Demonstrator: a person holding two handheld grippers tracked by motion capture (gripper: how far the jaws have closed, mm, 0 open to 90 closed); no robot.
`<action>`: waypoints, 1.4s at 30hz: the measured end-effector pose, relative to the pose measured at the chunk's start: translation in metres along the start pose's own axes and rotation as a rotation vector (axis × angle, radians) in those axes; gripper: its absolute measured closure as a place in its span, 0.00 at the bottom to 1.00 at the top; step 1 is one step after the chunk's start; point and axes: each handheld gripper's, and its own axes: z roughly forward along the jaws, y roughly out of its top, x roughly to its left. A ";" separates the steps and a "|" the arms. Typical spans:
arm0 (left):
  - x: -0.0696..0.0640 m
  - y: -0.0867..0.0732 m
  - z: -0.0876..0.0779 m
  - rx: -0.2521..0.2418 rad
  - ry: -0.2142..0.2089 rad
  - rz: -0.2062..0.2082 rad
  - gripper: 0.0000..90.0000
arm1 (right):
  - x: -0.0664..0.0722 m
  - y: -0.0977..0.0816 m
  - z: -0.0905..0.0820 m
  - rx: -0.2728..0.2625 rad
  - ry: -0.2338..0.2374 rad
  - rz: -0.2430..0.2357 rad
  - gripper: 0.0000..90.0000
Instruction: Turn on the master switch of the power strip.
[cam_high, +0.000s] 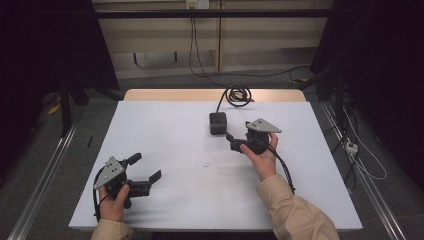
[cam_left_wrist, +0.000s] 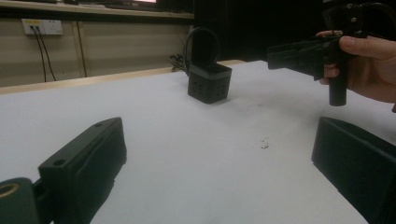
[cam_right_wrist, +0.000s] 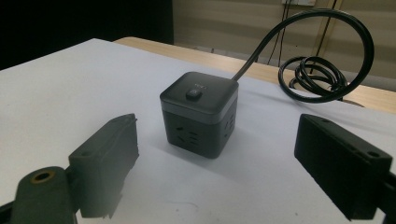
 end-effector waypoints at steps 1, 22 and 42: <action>0.000 0.000 0.000 0.000 0.000 0.001 0.03 | 0.000 0.000 0.001 0.002 -0.001 -0.002 0.15; 0.000 0.000 0.001 -0.001 -0.005 -0.003 0.03 | -0.001 0.011 0.015 0.013 -0.002 -0.019 0.19; 0.000 -0.001 0.002 0.000 -0.008 -0.004 0.03 | -0.003 0.014 0.028 0.015 0.007 0.009 0.37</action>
